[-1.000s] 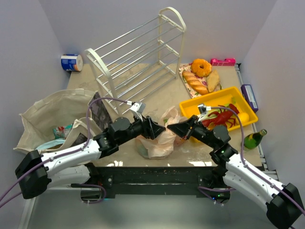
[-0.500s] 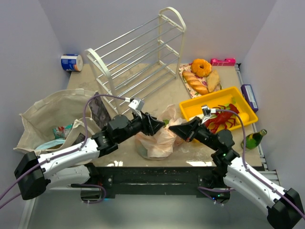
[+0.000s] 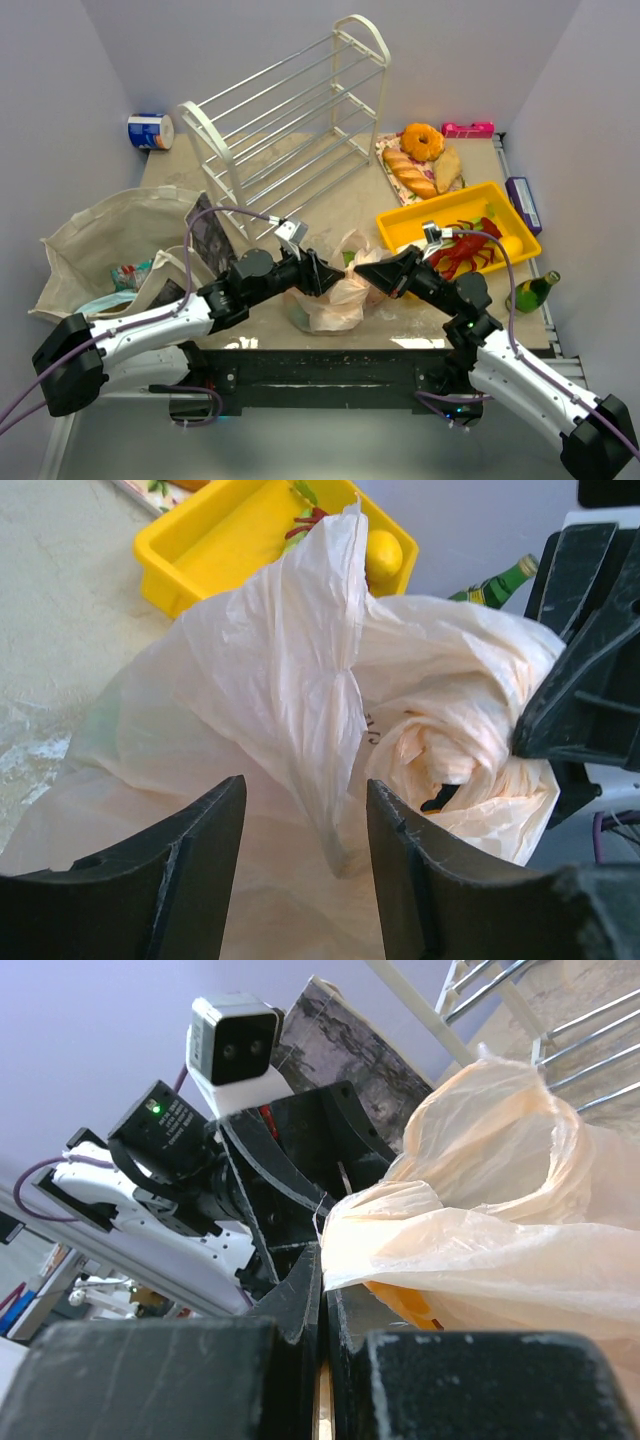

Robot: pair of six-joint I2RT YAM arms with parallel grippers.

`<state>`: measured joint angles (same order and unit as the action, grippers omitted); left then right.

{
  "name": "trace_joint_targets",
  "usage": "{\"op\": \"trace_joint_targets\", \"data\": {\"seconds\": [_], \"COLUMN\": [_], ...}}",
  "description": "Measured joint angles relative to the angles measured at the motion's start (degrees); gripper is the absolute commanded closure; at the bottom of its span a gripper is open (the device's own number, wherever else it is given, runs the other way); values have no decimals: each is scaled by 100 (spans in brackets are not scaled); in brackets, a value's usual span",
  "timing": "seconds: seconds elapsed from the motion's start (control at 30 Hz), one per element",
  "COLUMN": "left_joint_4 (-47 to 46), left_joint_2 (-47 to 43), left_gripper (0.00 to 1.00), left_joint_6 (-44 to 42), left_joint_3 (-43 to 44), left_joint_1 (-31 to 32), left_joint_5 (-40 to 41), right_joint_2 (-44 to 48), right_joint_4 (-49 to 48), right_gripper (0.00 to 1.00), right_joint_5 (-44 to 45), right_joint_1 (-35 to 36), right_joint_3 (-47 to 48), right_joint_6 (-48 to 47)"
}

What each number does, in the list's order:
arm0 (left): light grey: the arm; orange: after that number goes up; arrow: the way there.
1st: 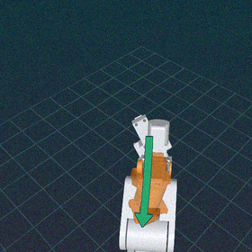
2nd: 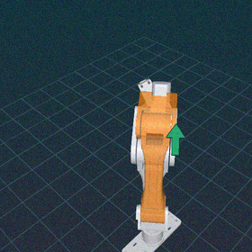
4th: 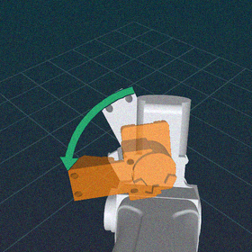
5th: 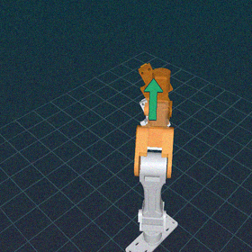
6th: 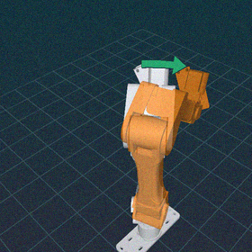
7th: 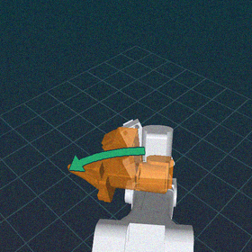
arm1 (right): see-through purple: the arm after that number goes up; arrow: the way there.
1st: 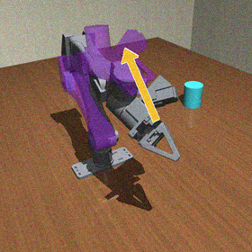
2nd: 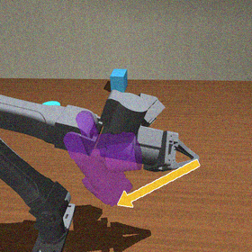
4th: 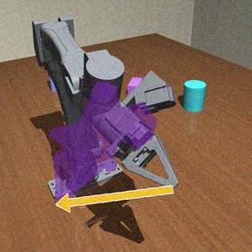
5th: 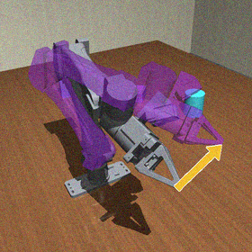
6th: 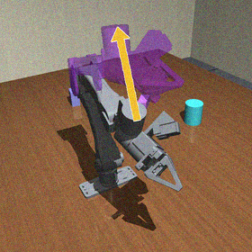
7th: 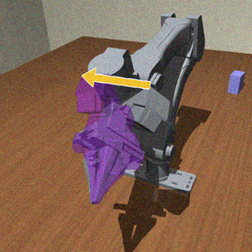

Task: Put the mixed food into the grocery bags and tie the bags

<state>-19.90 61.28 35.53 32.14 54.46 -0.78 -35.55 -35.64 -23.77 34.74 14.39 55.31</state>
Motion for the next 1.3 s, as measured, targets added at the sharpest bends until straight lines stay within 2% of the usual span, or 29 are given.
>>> {"op": "trace_joint_targets", "data": {"seconds": [0.2,0.37,0.5,0.67,0.7,0.87,1.0,1.17,1.3], "left_joint_4": [-273,-275,-262,-247,-291,-654,-848,-925,-964], "left_joint_2": [-72,-514,-962,-1405,-1462,-1572,-1434,-791,-476], "left_gripper": [24,20,20,27,30,35,38,39,38], "left_joint_6": [-96,-522,-949,-1561,-1685,-2210,-2441,-2715,-2763], "left_joint_3": [-446,-640,-636,-610,-610,-575,-393,173,245], "left_joint_1": [0,0,0,0,0,0,0,-26,-210], "left_joint_5": [-225,-245,-157,-116,-168,-706,-1150,-2000,-2673], "right_joint_2": [-11,-81,-122,-111,-107,-103,-96,-31,101], "right_joint_4": [-22,-48,-68,-131,-133,-136,-170,-173,-144], "right_gripper": [100,100,100,100,100,100,100,100,100], "right_joint_5": [0,-7,-33,-50,-61,-131,-131,-133,-133], "right_joint_1": [0,0,0,0,0,0,0,0,0], "right_joint_3": [-59,-59,-61,-70,-74,-83,-116,-179,-179], "right_joint_6": [24,35,46,68,72,87,107,138,146]}}
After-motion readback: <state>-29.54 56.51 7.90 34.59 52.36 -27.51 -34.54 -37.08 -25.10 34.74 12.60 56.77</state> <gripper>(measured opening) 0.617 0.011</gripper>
